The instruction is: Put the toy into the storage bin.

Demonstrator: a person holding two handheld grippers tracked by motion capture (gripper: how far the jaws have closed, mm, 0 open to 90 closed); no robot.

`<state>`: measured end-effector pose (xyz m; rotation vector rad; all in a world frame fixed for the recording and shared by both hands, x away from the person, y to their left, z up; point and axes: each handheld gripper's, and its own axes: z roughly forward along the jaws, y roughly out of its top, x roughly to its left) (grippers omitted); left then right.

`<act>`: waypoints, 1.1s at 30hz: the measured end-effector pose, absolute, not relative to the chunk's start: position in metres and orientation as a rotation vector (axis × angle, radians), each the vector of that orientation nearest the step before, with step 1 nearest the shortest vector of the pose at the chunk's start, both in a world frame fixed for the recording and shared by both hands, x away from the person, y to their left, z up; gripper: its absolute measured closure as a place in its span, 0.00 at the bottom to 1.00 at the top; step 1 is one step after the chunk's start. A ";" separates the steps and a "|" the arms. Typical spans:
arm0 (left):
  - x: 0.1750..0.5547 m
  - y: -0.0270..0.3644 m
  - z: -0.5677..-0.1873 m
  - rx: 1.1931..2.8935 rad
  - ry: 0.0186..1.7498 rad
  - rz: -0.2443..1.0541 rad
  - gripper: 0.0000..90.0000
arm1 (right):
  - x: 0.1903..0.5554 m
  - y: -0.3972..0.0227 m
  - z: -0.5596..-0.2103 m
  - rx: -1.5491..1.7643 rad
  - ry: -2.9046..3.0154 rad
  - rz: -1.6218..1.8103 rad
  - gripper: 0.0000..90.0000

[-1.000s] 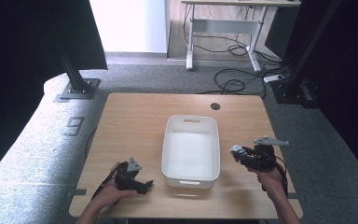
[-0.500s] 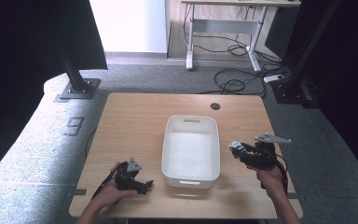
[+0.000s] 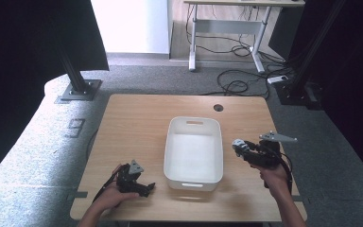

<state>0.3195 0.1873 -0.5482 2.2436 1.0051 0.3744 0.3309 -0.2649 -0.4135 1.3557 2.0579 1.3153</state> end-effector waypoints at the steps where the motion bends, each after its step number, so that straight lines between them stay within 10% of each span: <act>1: 0.319 0.187 -0.548 2.243 1.006 0.375 0.00 | 0.331 -0.264 -0.413 1.351 2.059 1.316 0.56; 33: 0.319 0.187 -0.548 2.243 1.010 0.374 0.00 | 0.338 -0.239 -0.405 1.303 2.094 1.314 0.56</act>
